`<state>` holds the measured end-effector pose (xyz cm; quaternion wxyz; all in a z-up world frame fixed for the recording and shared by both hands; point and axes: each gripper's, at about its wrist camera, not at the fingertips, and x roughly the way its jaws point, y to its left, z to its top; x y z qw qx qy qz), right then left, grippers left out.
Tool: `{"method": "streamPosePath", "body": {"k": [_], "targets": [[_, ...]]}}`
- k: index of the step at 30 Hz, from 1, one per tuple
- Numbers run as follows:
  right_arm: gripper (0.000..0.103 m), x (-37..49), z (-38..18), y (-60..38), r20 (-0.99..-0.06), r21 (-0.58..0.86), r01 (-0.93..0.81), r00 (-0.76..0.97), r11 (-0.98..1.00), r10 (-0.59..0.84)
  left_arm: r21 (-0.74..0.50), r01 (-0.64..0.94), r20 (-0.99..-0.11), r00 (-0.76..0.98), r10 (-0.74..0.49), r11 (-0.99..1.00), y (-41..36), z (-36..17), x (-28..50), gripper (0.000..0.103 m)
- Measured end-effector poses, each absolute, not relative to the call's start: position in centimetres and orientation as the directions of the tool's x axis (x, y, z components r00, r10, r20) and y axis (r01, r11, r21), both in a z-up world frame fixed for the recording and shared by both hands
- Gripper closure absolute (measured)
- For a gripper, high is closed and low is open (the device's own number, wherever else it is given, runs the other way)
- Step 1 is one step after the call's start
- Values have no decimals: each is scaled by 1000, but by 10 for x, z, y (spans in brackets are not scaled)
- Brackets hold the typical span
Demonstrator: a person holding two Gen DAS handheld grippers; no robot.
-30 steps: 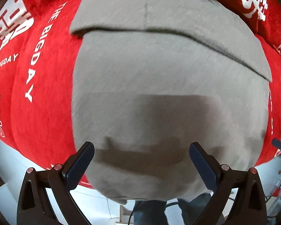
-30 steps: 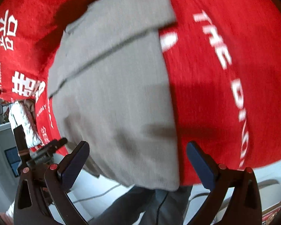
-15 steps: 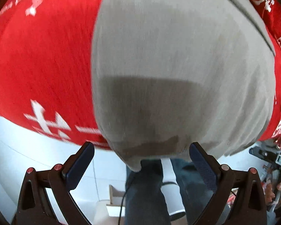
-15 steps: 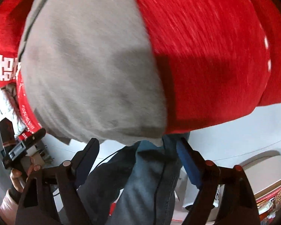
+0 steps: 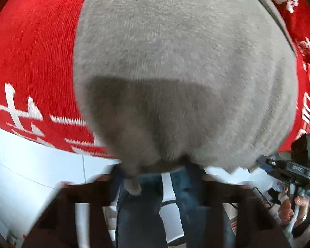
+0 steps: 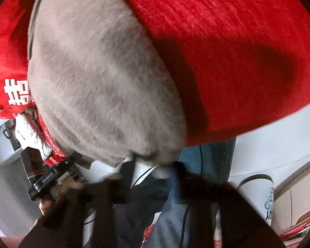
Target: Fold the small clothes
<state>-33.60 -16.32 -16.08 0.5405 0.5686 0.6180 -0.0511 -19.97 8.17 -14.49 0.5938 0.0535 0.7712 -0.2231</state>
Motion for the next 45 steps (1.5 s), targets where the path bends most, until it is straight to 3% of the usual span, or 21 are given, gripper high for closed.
{"method": "streamPosePath", "body": {"k": [10,18,32,33,35,36,37,39,45], "targets": [[92,-299,-76,-185,-645,729,606,448,320,619,-435,430,-900,-234,-367,791,75,-65,-187,88],[92,-205,-47,-241,-669,738,520,484,429,564,-430,438,-892,-74,-445,789,25,-33,-70,88],[88,-148,-72,-286,-751,631,642,367,435,549,-285,390,-944,45,-327,876,2,-33,12,88],[86,-147,-72,-287,-762,619,641,348,454,547,-265,389,-951,46,-306,882,0,-32,15,88],[70,-145,-67,-289,-782,596,631,316,497,537,-233,395,-962,39,-270,889,-2,-33,17,88],[55,-144,-65,-289,-792,586,624,307,517,527,-222,399,-966,37,-258,890,-5,-34,17,82],[47,-143,-60,-290,-806,573,614,299,544,511,-196,409,-973,34,-230,891,-10,-36,17,52],[47,-140,-52,-293,-831,545,584,281,602,479,-155,418,-977,69,-201,895,-14,-35,13,23],[47,-122,-54,-288,-909,412,488,169,769,380,-129,486,-989,5,-150,865,-31,-52,3,23]]}}
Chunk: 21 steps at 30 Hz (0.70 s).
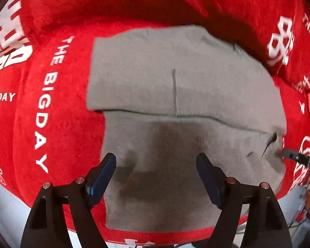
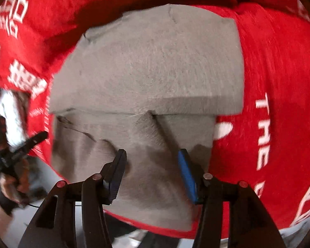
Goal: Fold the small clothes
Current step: 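Pinch the ribbed hem with the left tool while the right tool pinches beside it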
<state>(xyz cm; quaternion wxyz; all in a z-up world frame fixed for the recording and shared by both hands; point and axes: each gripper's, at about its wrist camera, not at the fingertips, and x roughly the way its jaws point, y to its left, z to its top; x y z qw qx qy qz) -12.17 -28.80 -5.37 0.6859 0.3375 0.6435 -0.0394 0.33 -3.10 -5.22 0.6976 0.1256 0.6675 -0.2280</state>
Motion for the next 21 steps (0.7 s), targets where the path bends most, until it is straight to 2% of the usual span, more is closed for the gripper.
{"method": "streamPosePath", "body": {"k": [9,11,12,13,14,15,21], "targets": [[47,-111,-69,-262,-956,288,407,63,867,288,-157,567,-988,-87,-131,808,-36,-84,2,26],[48,-112,-70,-258,-965,257,413,57,874,256,-192,588,-981,-110,-158,785,-37,-87,3,45],[56,-113,-69,-257,-970,239,418,54,876,238,-197,600,-980,-119,-157,775,-39,-89,2,64],[82,-114,-69,-255,-975,218,420,47,881,219,-206,618,-978,-137,-154,759,-42,-93,1,91],[93,-114,-68,-252,-979,197,418,33,887,202,-219,630,-976,-156,-156,745,-43,-95,1,95],[95,-115,-64,-251,-978,199,422,33,884,205,-220,638,-975,-152,-160,737,-44,-93,0,95],[95,-125,-10,-242,-987,160,419,88,894,135,-278,638,-959,-137,-248,718,-19,-50,4,95]]}}
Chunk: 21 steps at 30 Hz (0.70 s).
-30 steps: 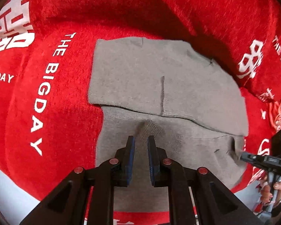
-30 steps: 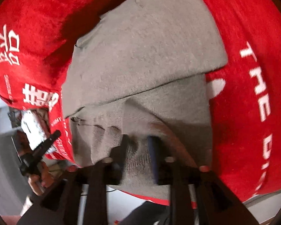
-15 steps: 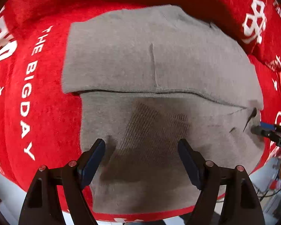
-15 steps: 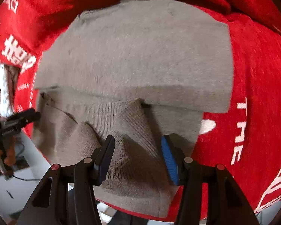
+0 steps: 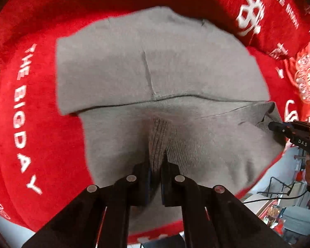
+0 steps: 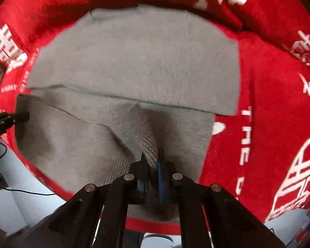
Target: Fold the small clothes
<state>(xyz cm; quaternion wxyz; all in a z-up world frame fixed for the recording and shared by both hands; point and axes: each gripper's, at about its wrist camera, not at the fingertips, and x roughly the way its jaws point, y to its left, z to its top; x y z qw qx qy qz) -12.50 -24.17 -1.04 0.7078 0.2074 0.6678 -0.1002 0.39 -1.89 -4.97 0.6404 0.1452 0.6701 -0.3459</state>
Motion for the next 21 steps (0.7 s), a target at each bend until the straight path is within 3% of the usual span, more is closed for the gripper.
{"method": "streamPosePath", "body": {"k": [6,10,15,21], "targets": [[95,-111,68,-266,-965,182,466,255,866,66,-310,632,-935,-69,-347,710,-7,17,26,95],[95,-71,82,-293,-948,187,449,315,874,40,-313,634,-911,10,-412,707,-22,46,60,95],[95,-8,44,-325,-943,226,471,324,853,71,-275,631,-900,98,-426,726,-62,29,122,95],[95,25,-38,-359,-949,289,558,271,778,159,-150,604,-951,130,-282,783,-106,-51,160,95]]}}
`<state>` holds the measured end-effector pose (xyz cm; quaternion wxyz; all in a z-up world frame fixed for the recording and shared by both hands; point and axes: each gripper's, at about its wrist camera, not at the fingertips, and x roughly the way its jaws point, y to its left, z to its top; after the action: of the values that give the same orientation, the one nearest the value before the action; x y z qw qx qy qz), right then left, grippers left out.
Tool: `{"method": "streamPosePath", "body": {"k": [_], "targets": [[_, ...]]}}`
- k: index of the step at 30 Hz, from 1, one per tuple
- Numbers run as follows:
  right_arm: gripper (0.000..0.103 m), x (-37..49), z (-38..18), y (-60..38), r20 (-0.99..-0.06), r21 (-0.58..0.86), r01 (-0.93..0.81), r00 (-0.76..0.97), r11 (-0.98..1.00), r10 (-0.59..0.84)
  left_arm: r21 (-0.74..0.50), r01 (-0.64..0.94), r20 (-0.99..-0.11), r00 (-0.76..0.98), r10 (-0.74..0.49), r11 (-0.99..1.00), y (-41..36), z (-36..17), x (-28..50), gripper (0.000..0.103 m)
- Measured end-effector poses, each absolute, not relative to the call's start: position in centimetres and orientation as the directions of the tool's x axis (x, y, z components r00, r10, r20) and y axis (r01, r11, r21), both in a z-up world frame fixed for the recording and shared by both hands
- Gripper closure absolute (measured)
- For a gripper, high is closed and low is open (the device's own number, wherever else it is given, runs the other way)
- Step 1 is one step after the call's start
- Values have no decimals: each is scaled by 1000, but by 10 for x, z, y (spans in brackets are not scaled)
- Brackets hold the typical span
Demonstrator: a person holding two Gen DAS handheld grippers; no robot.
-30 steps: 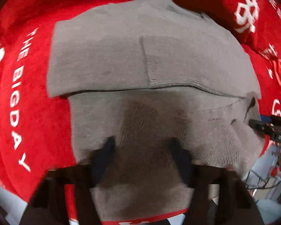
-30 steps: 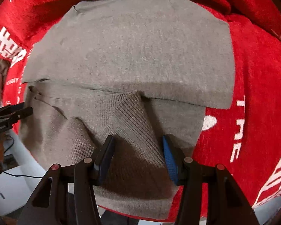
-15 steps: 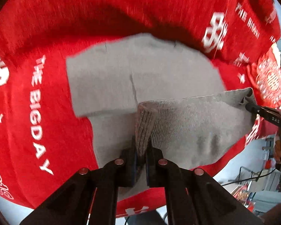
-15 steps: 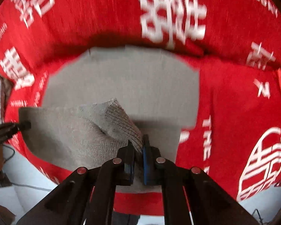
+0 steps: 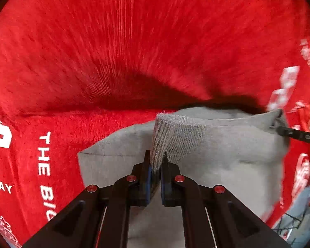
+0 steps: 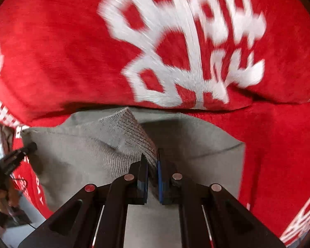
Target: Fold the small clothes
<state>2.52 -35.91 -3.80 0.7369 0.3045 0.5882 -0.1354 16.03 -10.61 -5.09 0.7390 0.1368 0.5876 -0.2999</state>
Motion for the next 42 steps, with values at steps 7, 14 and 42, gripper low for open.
{"method": "streamPosePath", "body": {"k": [7,14,42], "targets": [[79,32,-83,-378,-970,224,634,216,740,109,-48,540,-971,173,-167,840,-116,-95,175,95],[73,19,-46,-382,-948,267,625,306,734,84,-40,533,-964,203,-174,845,-111,-69,178,94],[87,40,-58,-337,-959,208,566,279,798,52,-14,604,-978,157,-136,797,-101,-70,137,94]]}}
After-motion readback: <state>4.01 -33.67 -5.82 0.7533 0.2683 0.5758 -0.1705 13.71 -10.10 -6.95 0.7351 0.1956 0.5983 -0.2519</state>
